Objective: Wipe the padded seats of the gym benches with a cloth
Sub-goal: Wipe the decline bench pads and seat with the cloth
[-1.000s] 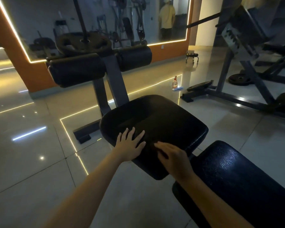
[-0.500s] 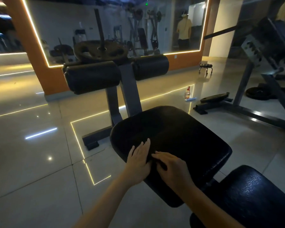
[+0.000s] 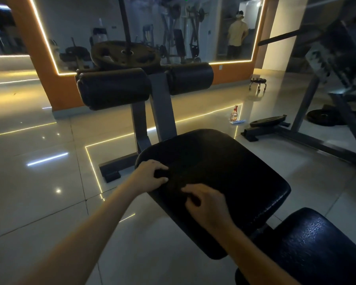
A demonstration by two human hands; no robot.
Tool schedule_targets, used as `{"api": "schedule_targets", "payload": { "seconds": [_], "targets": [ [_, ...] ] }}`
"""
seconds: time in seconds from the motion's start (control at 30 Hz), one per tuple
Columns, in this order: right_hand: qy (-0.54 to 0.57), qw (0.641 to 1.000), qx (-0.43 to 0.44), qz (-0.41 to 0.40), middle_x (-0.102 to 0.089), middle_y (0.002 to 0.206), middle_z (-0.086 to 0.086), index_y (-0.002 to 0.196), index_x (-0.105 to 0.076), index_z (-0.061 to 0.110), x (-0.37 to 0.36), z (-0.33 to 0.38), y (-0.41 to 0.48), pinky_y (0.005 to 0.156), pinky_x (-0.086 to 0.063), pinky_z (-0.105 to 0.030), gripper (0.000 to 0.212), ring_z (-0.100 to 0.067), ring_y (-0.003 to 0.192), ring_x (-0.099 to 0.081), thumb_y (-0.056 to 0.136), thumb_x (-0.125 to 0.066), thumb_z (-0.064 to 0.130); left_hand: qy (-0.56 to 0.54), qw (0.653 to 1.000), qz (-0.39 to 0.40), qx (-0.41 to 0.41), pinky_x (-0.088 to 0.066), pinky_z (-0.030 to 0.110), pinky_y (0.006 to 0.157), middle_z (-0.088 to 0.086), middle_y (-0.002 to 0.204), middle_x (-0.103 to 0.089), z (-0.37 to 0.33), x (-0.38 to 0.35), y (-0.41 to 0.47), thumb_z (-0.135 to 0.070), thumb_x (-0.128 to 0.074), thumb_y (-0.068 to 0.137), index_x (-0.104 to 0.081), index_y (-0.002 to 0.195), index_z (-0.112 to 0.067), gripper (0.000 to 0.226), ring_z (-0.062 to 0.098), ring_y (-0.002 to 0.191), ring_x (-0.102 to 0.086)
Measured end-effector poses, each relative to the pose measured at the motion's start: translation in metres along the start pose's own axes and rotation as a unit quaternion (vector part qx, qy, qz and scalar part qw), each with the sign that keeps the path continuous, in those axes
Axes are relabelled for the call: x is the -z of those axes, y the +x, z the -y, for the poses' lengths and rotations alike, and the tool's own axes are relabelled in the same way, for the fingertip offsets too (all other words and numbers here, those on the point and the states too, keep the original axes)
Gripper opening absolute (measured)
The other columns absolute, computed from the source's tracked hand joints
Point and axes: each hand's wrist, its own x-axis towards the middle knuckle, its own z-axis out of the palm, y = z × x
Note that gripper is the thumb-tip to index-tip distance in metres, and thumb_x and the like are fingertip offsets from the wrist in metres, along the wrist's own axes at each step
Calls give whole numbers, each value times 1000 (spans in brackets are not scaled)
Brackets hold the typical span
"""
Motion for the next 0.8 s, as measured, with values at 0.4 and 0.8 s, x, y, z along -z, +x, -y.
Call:
{"api": "schedule_targets", "payload": {
  "seconds": [0.4, 0.8],
  "targets": [
    [2, 999, -7, -45, -62, 131, 6, 127, -62, 23, -10, -6, 63, 106, -36, -17, 34, -5, 121, -56, 94, -61, 13, -109, 992, -42, 38, -42, 31, 99, -2, 122, -59, 23, 28, 23, -15, -40, 103, -61, 127, -22, 33, 11, 110, -54],
    [27, 967, 188, 167, -67, 123, 14, 112, -73, 29, 2, 10, 26, 101, -41, -8, 29, 7, 118, -56, 84, -64, 28, -111, 992, -57, 13, -41, 28, 101, -5, 122, -63, 57, 25, 27, -10, -41, 99, -64, 125, -21, 36, 10, 116, -54]
  ]
}}
